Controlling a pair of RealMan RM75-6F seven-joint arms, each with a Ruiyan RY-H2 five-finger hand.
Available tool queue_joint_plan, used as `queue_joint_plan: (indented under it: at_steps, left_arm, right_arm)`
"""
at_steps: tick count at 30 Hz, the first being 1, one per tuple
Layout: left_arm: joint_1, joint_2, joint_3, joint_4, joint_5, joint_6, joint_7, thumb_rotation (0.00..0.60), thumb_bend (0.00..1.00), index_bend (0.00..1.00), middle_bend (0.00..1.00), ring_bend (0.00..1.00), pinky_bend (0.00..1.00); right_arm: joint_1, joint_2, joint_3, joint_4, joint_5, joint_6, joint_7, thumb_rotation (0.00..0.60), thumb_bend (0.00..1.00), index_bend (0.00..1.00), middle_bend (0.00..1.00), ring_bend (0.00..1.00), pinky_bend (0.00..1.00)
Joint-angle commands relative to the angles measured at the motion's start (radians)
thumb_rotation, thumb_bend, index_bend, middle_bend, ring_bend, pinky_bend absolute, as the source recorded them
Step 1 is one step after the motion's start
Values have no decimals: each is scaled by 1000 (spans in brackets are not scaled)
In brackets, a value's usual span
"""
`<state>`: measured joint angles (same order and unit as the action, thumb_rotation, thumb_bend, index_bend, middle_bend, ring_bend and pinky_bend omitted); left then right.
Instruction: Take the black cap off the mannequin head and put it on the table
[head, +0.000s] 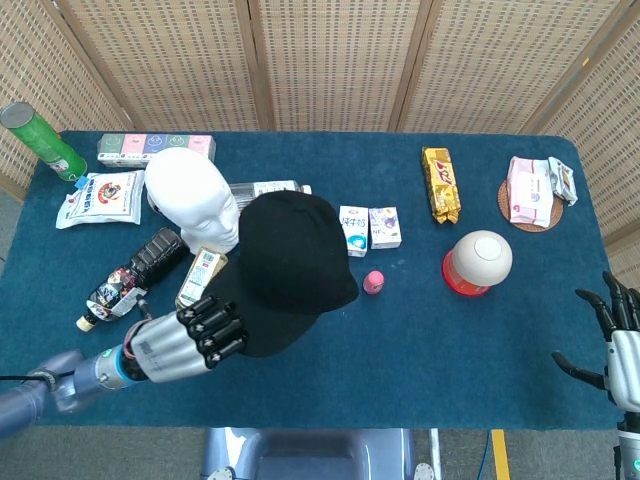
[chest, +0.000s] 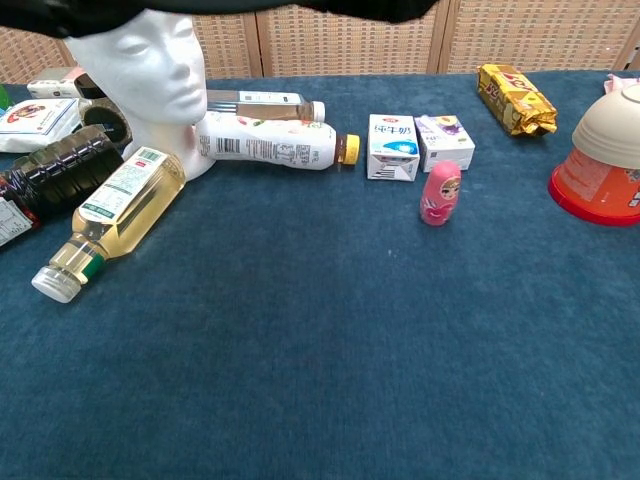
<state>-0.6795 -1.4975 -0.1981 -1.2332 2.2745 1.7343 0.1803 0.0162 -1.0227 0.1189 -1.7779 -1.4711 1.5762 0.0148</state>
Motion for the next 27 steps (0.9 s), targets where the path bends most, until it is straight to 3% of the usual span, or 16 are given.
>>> queue_joint_plan:
  at_steps: [1,10,19,22,25,27]
  left_arm:
    - [-48,-80,14,35,-35,-75,31,600,440,726,699,518,679]
    - [-105,-258,37,178,-127,-153,19,600,393,728,699,518,683]
    - [-81,-377,76,303,-247,-194,-34,600,328,728,693,513,676]
    - [-66,-366,114,301,-274,-250,-33,600,273,693,551,404,599]
    - [-44,-327,136,241,-309,-269,-41,600,210,499,334,237,477]
    - [-25,-289,145,191,-340,-291,-33,600,136,304,172,125,373]
  right_arm:
    - [1,2,2,1,5,-4,5,600,0,192,1,0,1]
    - [3,13,7,2,21,-15,26,600,0,192,1,0,0]
    - [2,23,5,7,21,-20,50,600,0,192,1,0,0]
    - [0,23,5,6,18,-15,50,600,0,192,1,0,0]
    - [-2,24,4,5,15,-13,51,600,0,195,1,0,0]
    - [-2,24,4,6,16,-11,49,600,0,197,1,0,0]
